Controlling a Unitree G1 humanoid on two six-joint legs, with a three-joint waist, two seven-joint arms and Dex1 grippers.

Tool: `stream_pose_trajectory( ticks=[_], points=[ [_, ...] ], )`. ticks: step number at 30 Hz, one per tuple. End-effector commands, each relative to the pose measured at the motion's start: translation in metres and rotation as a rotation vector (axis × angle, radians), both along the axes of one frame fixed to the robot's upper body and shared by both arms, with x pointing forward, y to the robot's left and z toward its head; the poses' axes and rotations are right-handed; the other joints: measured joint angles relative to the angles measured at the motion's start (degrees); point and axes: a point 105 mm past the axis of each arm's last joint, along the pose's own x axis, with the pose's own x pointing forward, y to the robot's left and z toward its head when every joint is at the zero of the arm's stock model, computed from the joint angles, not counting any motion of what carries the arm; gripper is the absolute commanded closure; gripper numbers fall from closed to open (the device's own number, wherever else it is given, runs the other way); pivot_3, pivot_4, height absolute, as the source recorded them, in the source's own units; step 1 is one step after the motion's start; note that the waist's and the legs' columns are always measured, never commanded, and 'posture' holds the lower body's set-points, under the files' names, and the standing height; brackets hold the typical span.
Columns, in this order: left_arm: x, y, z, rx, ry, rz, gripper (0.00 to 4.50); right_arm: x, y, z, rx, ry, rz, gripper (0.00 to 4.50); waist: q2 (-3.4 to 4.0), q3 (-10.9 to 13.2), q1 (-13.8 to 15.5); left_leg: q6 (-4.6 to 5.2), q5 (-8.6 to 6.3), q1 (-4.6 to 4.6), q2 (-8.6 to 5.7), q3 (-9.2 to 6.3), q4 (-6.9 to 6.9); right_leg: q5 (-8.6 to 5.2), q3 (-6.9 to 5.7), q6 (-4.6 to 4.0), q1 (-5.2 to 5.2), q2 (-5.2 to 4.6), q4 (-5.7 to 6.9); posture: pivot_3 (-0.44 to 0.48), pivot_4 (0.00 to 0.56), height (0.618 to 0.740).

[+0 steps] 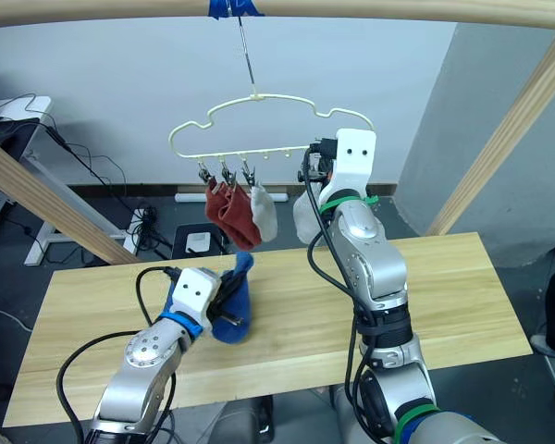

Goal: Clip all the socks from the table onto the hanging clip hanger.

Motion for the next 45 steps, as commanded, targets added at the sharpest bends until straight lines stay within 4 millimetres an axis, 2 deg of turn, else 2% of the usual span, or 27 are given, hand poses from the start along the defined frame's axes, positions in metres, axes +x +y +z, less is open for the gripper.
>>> stream_pose_trajectory(
  ticks=[1,5,17,32,45],
  points=[
    [-0.006,-0.032,0.024,0.005,-0.116,-0.143,4.5,-0.01,0.015,0.027,0.061,-0.078,0.056,4.5,0.0,0.0,-0.03,0.0,0.0,0.0,0.0,0.01,0.0,0.0,-0.01,0.0,0.0,0.03,0.0,-0.196,0.233,0.74],
    [0.001,-0.058,0.033,-0.033,-0.158,-0.193,4.5,-0.011,0.015,0.028,0.061,-0.082,0.059,4.5,0.0,0.0,-0.06,0.0,0.0,0.0,0.0,0.05,0.0,0.0,-0.01,0.0,0.0,0.06,0.0,-0.197,0.23,0.74],
    [0.051,-0.099,0.057,-0.072,-0.265,-0.171,4.5,-0.012,0.016,0.03,0.05,-0.084,0.068,4.5,0.0,-0.01,-0.12,0.01,0.0,-0.04,-0.03,0.05,0.02,0.01,-0.02,0.02,0.01,0.1,-0.02,-0.213,0.225,0.74],
    [0.071,-0.102,0.074,-0.075,-0.308,-0.209,4.5,-0.013,0.017,0.027,0.04,-0.071,0.074,4.5,0.0,-0.01,-0.2,0.01,0.0,-0.04,-0.04,0.04,0.02,0.01,-0.03,0.04,0.01,0.1,-0.03,-0.225,0.229,0.74],
    [0.076,-0.104,0.083,-0.098,-0.315,-0.21,4.5,-0.013,0.017,0.026,0.032,-0.064,0.076,4.5,0.0,-0.01,-0.22,0.01,0.0,-0.04,-0.04,0.04,0.02,0.01,-0.03,0.04,0.01,0.1,-0.03,-0.227,0.231,0.74]
  ],
)
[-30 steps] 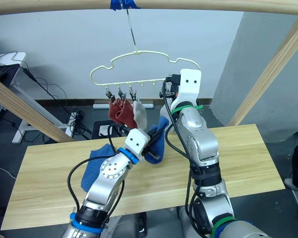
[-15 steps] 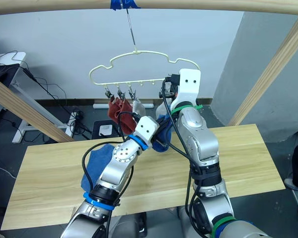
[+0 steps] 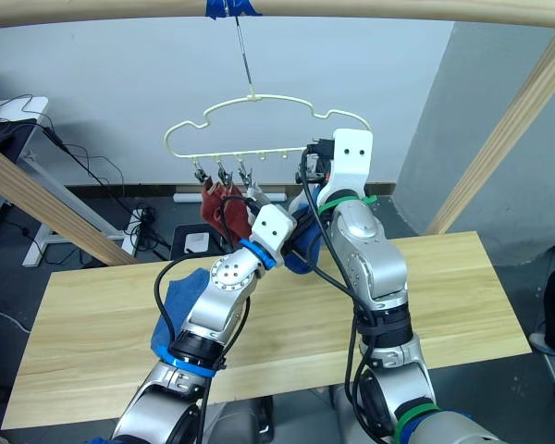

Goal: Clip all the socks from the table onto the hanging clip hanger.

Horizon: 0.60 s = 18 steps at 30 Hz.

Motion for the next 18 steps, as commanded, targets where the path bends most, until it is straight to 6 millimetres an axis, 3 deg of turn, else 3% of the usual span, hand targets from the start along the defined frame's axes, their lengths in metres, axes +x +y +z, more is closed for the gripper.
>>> stream_pose_trajectory(
  ticks=[1,14,18],
  points=[
    [0.0007,-0.0033,0.0159,-0.031,-0.043,-0.005,4.5,-0.0117,0.0138,0.0268,0.049,-0.082,0.056,4.5,0.0,0.0,0.0,0.0,0.0,0.0,0.0,0.0,0.0,0.0,0.0,0.0,0.0,0.0,0.0,-0.227,0.231,0.74],
    [0.006,-0.0033,0.0227,-0.047,-0.043,0.016,4.5,-0.0117,0.0124,0.0261,0.05,-0.079,0.045,4.5,0.0,0.0,0.01,0.0,0.0,0.0,0.0,0.0,0.0,0.0,0.0,0.0,0.0,0.0,-0.01,-0.227,0.233,0.74],
    [0.0055,-0.003,0.0239,-0.047,-0.053,0.022,4.5,-0.013,0.0116,0.0282,0.061,-0.089,0.045,3.04,0.0,0.0,0.01,0.0,0.0,0.0,0.0,0.0,0.0,0.0,0.0,0.0,0.0,0.0,-0.01,-0.226,0.233,0.74]
  ],
)
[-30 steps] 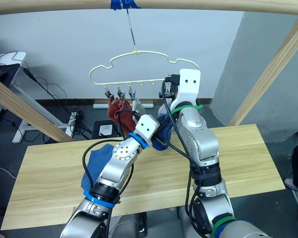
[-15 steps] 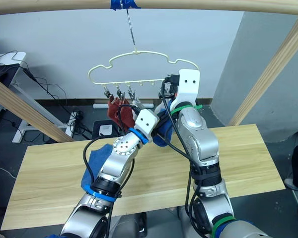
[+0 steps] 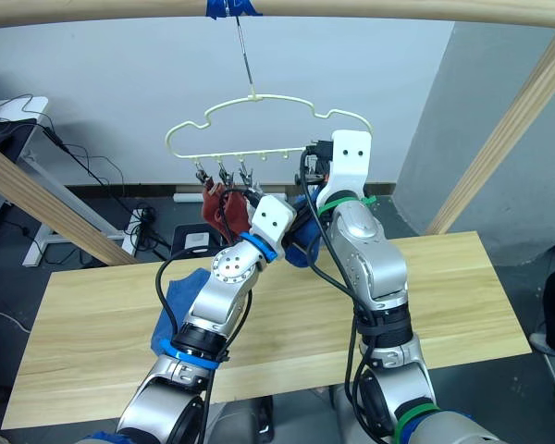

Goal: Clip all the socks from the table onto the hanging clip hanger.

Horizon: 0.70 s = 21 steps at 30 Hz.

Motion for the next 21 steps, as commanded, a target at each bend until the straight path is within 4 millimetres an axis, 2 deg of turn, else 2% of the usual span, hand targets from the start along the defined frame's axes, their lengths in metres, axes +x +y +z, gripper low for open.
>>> stream_pose_trajectory(
  ticks=[1,3,6,16,21],
  points=[
    [-0.003,-0.003,0.017,-0.027,-0.059,-0.005,4.5,-0.013,0.011,0.029,0.068,-0.095,0.041,2.63,0.0,0.0,-0.01,0.0,0.0,0.0,0.0,0.0,0.0,0.0,0.0,0.0,0.0,0.0,0.0,-0.226,0.233,0.74],
    [-0.004,-0.002,0.018,-0.034,-0.061,-0.003,4.5,-0.013,0.012,0.029,0.072,-0.092,0.049,1.94,0.0,0.0,-0.05,0.0,0.0,0.0,0.0,0.0,0.0,0.0,0.01,0.0,0.0,0.0,0.0,-0.225,0.234,0.74],
    [-0.005,0.0,0.016,-0.051,-0.037,-0.012,3.75,-0.017,0.012,0.03,0.079,-0.093,0.063,1.91,0.0,0.0,-0.07,0.0,0.0,0.0,0.0,0.0,-0.01,0.0,0.0,0.0,-0.01,0.0,0.0,-0.225,0.234,0.74],
    [-0.015,0.007,0.003,0.013,0.017,-0.071,0.68,-0.039,0.009,0.02,0.012,-0.061,0.169,1.91,0.0,0.0,-0.11,0.0,0.0,0.0,0.02,-0.02,-0.02,0.0,0.0,0.0,-0.01,0.01,-0.02,-0.225,0.234,0.74],
    [-0.026,0.014,0.006,0.0,0.063,-0.159,0.68,-0.055,0.001,0.017,-0.068,-0.068,0.22,1.91,0.0,0.0,-0.08,0.0,0.0,0.0,0.01,-0.04,0.0,0.0,-0.01,0.0,0.01,0.01,-0.01,-0.231,0.241,0.74]
  ],
)
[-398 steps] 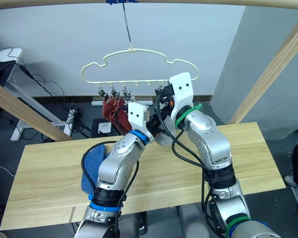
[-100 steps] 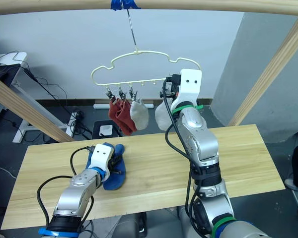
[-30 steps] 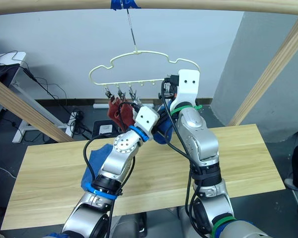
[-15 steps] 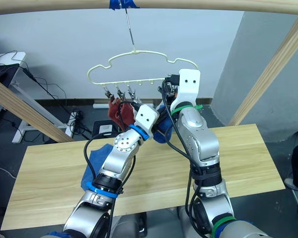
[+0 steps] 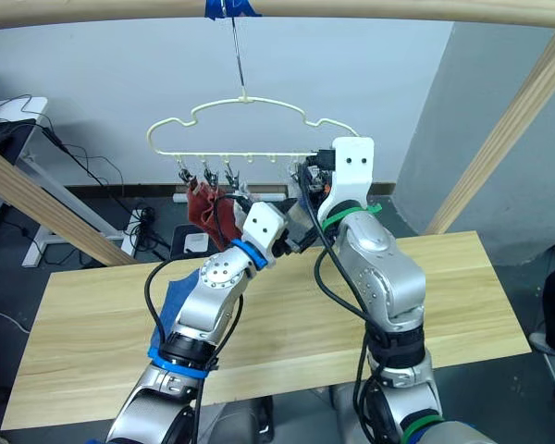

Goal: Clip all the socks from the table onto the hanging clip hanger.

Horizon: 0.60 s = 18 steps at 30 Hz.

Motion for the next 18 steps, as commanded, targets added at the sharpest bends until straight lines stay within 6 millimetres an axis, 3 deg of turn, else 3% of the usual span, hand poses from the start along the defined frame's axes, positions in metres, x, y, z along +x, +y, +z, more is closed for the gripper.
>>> stream_pose_trajectory(
  ticks=[1,7,15,18],
  points=[
    [-0.011,0.0,0.015,-0.023,-0.019,-0.073,0.68,-0.018,0.0,0.011,-0.016,-0.052,0.066,1.91,0.0,0.0,0.01,0.0,0.0,0.0,0.0,0.0,0.0,0.0,0.0,0.0,0.01,0.0,0.0,-0.231,0.241,0.74],
    [-0.022,0.006,0.022,-0.012,0.006,-0.155,0.68,-0.031,-0.012,0.009,-0.087,-0.076,0.096,1.91,0.0,0.0,0.03,0.0,0.0,0.0,-0.01,0.0,0.01,0.0,0.01,0.01,0.01,0.0,0.0,-0.237,0.242,0.74],
    [-0.052,0.034,0.041,0.037,0.091,-0.343,0.68,-0.029,-0.039,0.015,-0.112,-0.144,-0.05,1.91,0.0,0.0,-0.07,0.0,0.0,0.01,0.05,-0.02,-0.01,-0.02,-0.01,0.01,-0.01,0.06,0.0,-0.229,0.242,0.74],
    [-0.054,0.042,0.052,0.054,0.104,-0.359,0.65,-0.023,-0.043,0.011,-0.118,-0.131,-0.091,2.49,0.0,0.0,0.01,0.0,0.0,0.01,0.03,0.01,0.02,-0.02,0.03,0.02,0.0,0.04,-0.02,-0.219,0.24,0.74]
  ],
)
